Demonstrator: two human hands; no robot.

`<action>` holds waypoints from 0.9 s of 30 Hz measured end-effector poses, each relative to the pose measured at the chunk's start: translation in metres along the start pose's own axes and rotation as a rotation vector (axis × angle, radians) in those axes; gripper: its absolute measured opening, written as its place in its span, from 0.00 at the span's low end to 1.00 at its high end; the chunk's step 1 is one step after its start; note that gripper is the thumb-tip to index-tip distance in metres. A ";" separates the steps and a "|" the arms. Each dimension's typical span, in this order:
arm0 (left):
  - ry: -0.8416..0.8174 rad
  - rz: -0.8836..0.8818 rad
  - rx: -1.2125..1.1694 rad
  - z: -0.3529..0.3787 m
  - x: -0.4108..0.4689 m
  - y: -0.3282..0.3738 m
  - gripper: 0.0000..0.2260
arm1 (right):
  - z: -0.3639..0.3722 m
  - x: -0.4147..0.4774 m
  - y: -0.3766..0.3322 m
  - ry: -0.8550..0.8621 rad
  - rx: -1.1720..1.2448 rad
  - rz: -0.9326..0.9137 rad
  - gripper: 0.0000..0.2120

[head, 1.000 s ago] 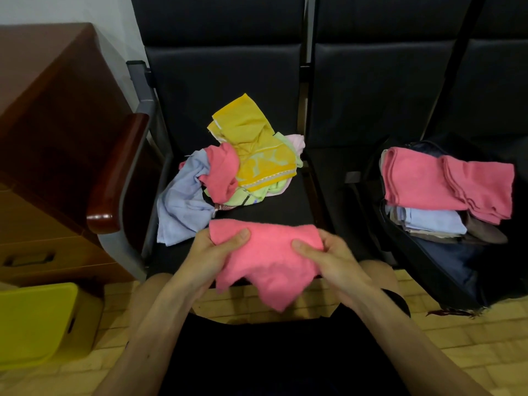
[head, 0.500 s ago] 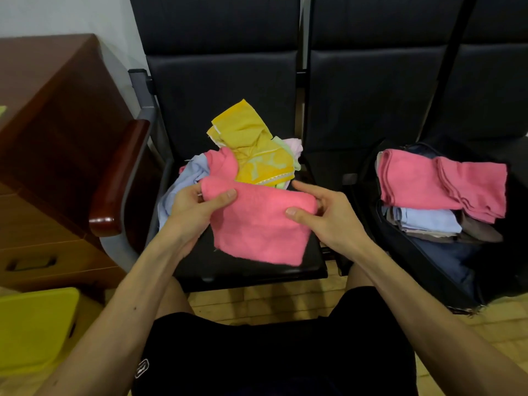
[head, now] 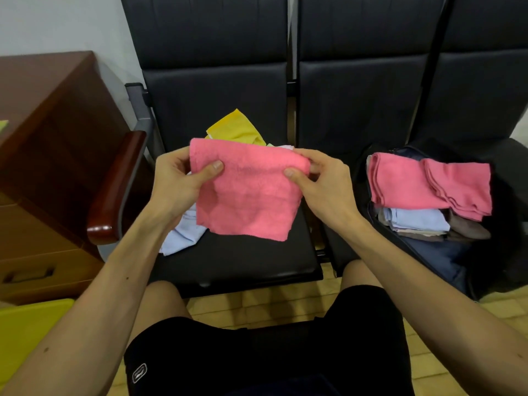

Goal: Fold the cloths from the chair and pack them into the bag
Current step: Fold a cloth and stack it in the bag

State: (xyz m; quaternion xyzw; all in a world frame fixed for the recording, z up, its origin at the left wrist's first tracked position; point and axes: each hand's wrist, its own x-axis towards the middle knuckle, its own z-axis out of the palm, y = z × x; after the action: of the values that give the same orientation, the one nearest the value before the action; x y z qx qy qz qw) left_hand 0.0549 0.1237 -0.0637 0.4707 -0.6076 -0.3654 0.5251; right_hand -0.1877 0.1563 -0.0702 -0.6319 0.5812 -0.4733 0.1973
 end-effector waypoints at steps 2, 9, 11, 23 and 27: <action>0.012 0.016 0.013 0.002 0.000 0.000 0.11 | -0.003 0.001 -0.002 0.029 -0.004 0.010 0.17; 0.011 0.045 0.053 0.008 -0.007 0.005 0.11 | -0.015 0.002 0.002 0.041 0.045 0.020 0.09; 0.010 0.056 0.054 0.008 -0.008 0.006 0.11 | -0.018 0.002 0.005 0.049 0.049 0.020 0.09; -0.100 0.168 0.006 0.023 -0.022 0.026 0.09 | -0.042 -0.016 0.004 -0.250 0.811 0.261 0.19; -0.132 0.193 0.121 0.033 -0.028 0.025 0.05 | 0.003 -0.064 0.026 -0.547 0.807 0.450 0.37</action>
State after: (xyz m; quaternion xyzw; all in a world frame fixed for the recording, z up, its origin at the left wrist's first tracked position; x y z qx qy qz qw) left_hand 0.0179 0.1557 -0.0549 0.4157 -0.7044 -0.3059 0.4872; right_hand -0.1916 0.2085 -0.1160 -0.4661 0.4015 -0.4232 0.6651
